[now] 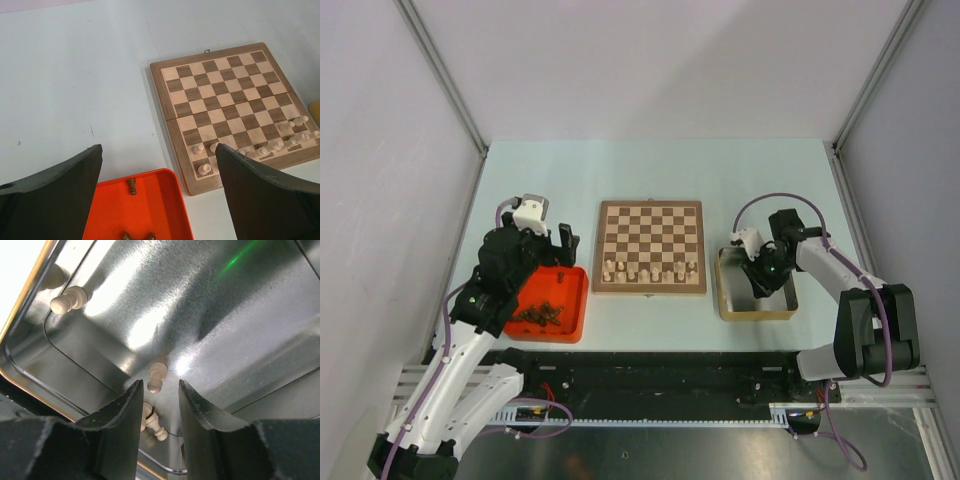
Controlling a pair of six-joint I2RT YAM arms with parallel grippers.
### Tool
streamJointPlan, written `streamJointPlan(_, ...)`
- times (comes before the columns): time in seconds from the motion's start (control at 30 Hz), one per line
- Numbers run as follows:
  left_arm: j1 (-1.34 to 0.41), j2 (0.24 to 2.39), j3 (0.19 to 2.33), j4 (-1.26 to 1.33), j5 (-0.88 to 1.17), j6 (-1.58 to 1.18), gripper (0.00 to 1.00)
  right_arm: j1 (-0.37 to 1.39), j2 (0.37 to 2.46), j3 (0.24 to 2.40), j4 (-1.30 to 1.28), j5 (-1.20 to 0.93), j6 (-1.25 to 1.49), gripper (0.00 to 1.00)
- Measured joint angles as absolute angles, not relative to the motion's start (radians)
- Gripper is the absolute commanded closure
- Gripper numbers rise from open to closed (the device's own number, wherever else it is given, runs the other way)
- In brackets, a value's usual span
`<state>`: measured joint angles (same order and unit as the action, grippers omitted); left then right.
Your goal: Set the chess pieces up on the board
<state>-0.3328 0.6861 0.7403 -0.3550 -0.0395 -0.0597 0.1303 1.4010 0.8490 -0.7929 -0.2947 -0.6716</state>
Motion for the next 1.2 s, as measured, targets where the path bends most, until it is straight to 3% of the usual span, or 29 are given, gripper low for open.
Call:
streamJointPlan(0.23,-0.333,0.686,0.740,-0.353,-0.039,-0.060,0.00,0.139,1.422,0.831,-0.786,-0.276,-0.664,0.71)
streamJointPlan(0.43,-0.333,0.686,0.740,-0.353,-0.039,-0.059,0.00,0.144,1.436,0.826,-0.780,-0.265,-0.661,0.88)
streamJointPlan(0.63,-0.333,0.686,0.740,-0.353,-0.038,-0.059,0.00,0.143,1.424,0.826,-0.777,-0.251,-0.663,0.97)
streamJointPlan(0.9,-0.333,0.686,0.740,-0.353,-0.038,-0.060,0.00,0.102,1.373,0.875,-0.816,-0.250,-0.685,0.98)
streamJointPlan(1.2,-0.333,0.686,0.740,-0.353,-0.038,-0.059,0.00,0.162,1.368,1.087,-0.881,-0.270,-0.692,0.97)
